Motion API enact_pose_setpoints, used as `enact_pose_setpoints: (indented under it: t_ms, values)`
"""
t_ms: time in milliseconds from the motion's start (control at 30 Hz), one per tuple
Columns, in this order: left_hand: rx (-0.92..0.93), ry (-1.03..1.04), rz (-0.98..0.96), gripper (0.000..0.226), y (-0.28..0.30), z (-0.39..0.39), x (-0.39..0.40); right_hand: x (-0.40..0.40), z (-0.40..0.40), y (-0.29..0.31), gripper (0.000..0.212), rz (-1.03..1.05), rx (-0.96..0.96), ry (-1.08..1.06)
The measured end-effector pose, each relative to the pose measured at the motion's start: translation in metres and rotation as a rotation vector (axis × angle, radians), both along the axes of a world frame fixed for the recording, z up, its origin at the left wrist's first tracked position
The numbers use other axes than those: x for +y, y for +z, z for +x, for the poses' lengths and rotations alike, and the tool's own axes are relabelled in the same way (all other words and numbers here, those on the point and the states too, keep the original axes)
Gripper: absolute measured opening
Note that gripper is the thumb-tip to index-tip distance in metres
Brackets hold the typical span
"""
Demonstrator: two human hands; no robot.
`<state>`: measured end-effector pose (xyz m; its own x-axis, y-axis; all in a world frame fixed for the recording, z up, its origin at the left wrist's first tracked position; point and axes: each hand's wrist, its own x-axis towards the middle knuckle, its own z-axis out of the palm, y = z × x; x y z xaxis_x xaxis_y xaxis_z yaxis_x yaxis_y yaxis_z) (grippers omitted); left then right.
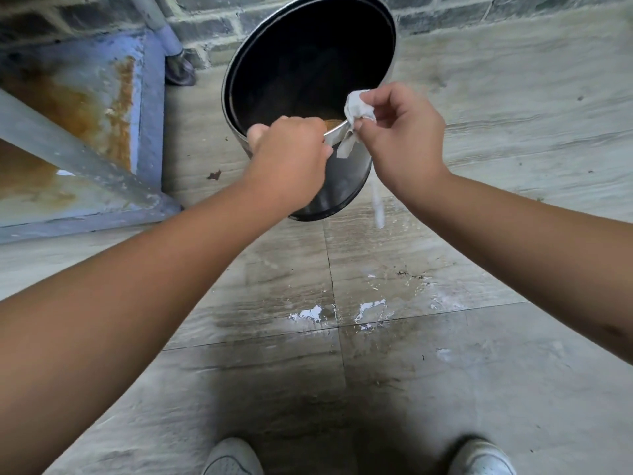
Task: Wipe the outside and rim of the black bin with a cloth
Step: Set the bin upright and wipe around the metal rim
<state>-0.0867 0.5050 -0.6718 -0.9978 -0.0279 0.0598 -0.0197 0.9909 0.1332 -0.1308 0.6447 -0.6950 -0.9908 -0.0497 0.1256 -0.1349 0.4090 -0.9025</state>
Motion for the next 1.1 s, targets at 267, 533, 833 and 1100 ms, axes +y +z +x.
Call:
enact_pose_setpoints:
  t_ms: [267,533,833,1100]
  values:
    - [-0.2,-0.33,0.202,0.046,0.031,-0.003,-0.071,-0.001,0.004,-0.002,0.029,-0.032,0.0,0.086]
    - [-0.119,-0.356,-0.145,0.023,0.02,-0.011,-0.119,-0.001,0.004,-0.002,0.023,-0.029,-0.034,0.088]
    - [-0.032,-0.324,-0.284,0.034,0.011,0.0,-0.054,0.014,0.001,0.002,0.023,-0.009,-0.038,-0.036]
    - [-0.033,-0.174,-0.329,0.038,0.009,-0.013,0.012,0.017,0.019,0.001,0.028,-0.031,-0.066,-0.028]
